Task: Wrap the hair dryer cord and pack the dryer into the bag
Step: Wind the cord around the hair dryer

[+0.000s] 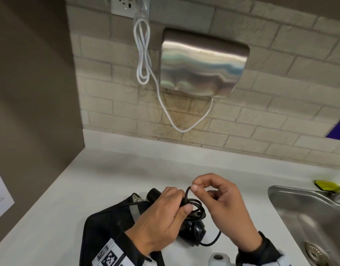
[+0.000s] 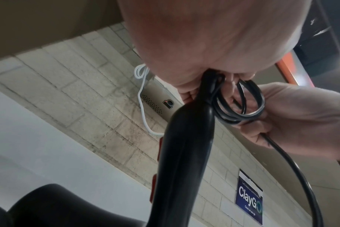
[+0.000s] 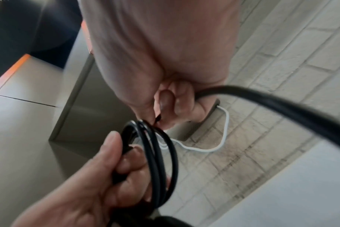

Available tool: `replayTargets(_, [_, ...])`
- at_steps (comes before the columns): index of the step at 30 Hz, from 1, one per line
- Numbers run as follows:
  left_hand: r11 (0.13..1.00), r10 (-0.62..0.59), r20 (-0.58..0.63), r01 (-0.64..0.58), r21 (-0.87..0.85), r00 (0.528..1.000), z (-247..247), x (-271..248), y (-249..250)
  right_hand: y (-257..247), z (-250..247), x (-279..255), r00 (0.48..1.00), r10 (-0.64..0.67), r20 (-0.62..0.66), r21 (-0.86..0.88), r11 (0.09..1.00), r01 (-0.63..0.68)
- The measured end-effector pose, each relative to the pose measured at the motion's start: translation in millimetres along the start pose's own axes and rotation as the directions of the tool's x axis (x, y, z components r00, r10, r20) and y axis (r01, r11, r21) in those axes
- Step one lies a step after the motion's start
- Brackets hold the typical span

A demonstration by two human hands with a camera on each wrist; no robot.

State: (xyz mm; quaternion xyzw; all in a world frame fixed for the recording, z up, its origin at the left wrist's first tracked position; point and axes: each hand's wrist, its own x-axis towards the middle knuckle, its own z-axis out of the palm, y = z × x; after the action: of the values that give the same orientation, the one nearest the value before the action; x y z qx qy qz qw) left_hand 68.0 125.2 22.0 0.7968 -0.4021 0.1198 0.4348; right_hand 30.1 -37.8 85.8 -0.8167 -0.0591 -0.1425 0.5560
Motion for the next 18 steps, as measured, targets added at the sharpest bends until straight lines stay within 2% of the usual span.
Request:
replayTargets(3, [0.999,-0.024,-0.009,0.023,-0.042,1.0,0,-2,-1,13,5,-5,0.999,0.014,-0.038,0.068,0.998,-0.012])
replayTargets(7, [0.99,-0.068,-0.035,0.063,-0.128,0.997,0,-3,-2,24,13,-19,1.0,-0.019,0.006,0.138,0.99,0.018])
replayTargets(10, [0.982,-0.096,-0.051,0.086,-0.168,0.994,0,-3,-6,28,19,-28,0.998,0.0,0.061,0.177,0.984,-0.01])
replayTargets(14, [0.981,-0.129,-0.057,0.119,-0.152,0.99,0,-2,-7,32,20,-27,1.0,0.011,0.025,0.207,0.978,-0.016])
replayTargets(18, [0.956,-0.194,-0.046,0.178,-0.234,0.98,-2,1,-4,35,19,-23,0.996,0.05,0.069,0.302,0.951,-0.069])
